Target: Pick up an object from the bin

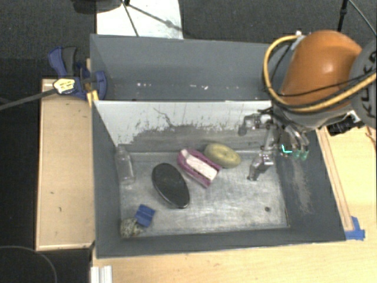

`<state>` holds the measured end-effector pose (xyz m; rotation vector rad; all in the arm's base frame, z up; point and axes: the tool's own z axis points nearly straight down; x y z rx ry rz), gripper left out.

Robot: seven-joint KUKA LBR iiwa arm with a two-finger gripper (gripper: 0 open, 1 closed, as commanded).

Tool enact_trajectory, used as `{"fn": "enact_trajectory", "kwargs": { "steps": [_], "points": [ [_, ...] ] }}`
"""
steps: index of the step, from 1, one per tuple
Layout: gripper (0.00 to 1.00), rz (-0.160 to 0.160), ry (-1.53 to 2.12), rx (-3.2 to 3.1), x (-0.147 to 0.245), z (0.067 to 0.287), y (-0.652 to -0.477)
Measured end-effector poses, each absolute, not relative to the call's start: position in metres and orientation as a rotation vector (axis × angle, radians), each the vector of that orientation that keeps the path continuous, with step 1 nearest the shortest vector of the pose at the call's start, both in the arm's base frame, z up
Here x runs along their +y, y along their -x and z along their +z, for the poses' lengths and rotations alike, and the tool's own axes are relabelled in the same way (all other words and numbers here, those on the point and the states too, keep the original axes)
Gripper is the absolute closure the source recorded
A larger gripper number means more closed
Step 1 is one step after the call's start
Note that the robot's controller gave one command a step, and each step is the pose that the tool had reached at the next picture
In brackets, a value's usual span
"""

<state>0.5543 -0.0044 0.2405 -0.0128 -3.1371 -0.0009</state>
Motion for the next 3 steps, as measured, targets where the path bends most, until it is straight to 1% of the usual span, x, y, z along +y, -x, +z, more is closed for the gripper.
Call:
{"fn": "enact_trajectory", "kwargs": {
  "steps": [1, 2, 3],
  "points": [
    [0.00, -0.002, 0.303, -3.122, 0.057, 0.116, -0.569],
    [0.00, -0.001, 0.103, -3.143, 0.094, 0.071, -0.567],
    [0.00, 0.002, -0.646, -3.077, 0.050, 0.103, -0.533]
  ]
}}
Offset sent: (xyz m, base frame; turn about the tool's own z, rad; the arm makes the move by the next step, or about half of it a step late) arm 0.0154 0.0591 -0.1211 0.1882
